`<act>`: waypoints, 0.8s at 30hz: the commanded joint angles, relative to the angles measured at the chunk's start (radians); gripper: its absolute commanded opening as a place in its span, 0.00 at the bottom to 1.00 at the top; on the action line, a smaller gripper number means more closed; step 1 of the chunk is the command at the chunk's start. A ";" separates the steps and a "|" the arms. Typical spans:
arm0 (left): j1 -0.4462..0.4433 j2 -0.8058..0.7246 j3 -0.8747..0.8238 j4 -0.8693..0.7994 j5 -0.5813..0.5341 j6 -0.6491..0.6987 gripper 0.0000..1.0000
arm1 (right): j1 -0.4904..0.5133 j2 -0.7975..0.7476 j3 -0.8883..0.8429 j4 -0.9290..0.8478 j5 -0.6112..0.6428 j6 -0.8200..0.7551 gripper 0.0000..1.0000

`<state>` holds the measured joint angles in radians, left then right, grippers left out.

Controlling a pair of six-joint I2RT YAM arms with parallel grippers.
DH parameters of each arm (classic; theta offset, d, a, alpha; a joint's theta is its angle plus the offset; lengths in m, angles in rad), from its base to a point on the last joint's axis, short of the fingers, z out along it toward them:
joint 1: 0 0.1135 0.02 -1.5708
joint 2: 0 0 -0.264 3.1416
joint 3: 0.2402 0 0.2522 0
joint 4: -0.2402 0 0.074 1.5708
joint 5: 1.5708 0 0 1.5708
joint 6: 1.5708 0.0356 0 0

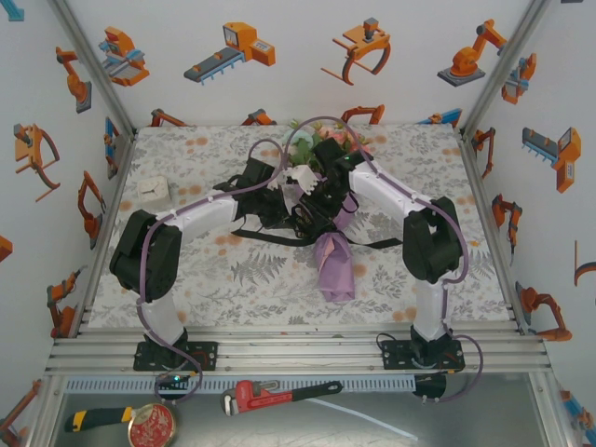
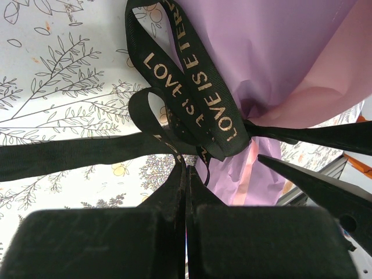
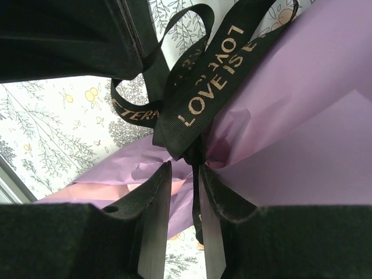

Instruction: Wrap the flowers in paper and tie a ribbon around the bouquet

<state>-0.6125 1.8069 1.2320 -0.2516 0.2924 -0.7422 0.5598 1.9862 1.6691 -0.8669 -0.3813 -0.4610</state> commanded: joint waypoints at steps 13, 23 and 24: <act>0.000 0.033 0.035 0.004 0.016 -0.003 0.00 | -0.002 0.014 0.064 0.003 0.071 0.007 0.30; 0.003 0.031 0.029 0.002 0.015 0.000 0.00 | -0.003 0.040 0.021 -0.002 0.050 0.007 0.29; 0.002 0.031 0.029 0.003 0.016 0.000 0.00 | -0.004 0.042 0.018 -0.005 0.053 0.007 0.29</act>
<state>-0.6125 1.8305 1.2369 -0.2501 0.2928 -0.7429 0.5598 2.0121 1.7012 -0.8570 -0.3237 -0.4606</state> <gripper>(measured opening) 0.007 0.295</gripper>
